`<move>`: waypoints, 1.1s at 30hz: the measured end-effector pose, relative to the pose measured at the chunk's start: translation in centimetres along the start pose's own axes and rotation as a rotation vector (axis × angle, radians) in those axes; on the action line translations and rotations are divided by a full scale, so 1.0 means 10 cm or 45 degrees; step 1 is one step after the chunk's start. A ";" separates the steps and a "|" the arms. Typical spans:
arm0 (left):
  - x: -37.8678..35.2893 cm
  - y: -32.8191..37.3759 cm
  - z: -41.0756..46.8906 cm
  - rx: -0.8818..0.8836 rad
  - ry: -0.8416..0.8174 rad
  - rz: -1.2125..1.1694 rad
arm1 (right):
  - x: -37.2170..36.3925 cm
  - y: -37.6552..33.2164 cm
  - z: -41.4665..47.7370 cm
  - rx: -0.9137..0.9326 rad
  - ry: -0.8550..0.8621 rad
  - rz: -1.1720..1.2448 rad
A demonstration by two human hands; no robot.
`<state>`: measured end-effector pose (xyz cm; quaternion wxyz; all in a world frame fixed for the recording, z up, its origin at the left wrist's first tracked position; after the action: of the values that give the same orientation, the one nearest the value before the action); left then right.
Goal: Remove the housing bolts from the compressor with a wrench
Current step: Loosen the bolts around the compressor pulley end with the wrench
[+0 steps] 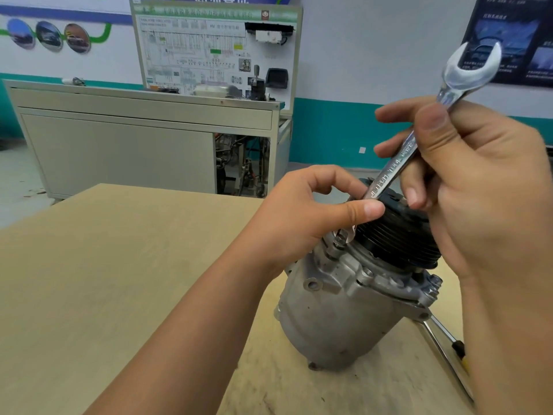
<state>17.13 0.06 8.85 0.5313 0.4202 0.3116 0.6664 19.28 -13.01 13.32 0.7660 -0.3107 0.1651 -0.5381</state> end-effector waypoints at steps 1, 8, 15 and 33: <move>0.00 -0.01 0.00 0.000 -0.003 0.003 | 0.01 0.00 0.00 -0.003 0.018 -0.015; 0.00 -0.02 0.01 -0.026 -0.014 0.013 | 0.06 0.04 0.00 -0.029 0.072 0.067; 0.01 -0.04 0.02 -0.027 -0.013 0.031 | 0.11 0.13 0.03 -0.127 0.156 0.091; 0.05 -0.08 0.03 -0.019 0.001 0.016 | 0.08 0.16 0.04 -0.135 0.159 -0.119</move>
<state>17.78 0.70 8.38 0.5301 0.4177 0.3041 0.6723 20.97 -13.21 12.67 0.7108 -0.3240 0.2259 -0.5821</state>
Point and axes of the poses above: each hand's wrist, its own z-axis towards the middle knuckle, its own x-axis out of the back of the hand, y = z × x, the point moved 4 cm from there along z, towards the middle knuckle, and after that the axes turned 4 degrees about -y, right-handed, at the moved point
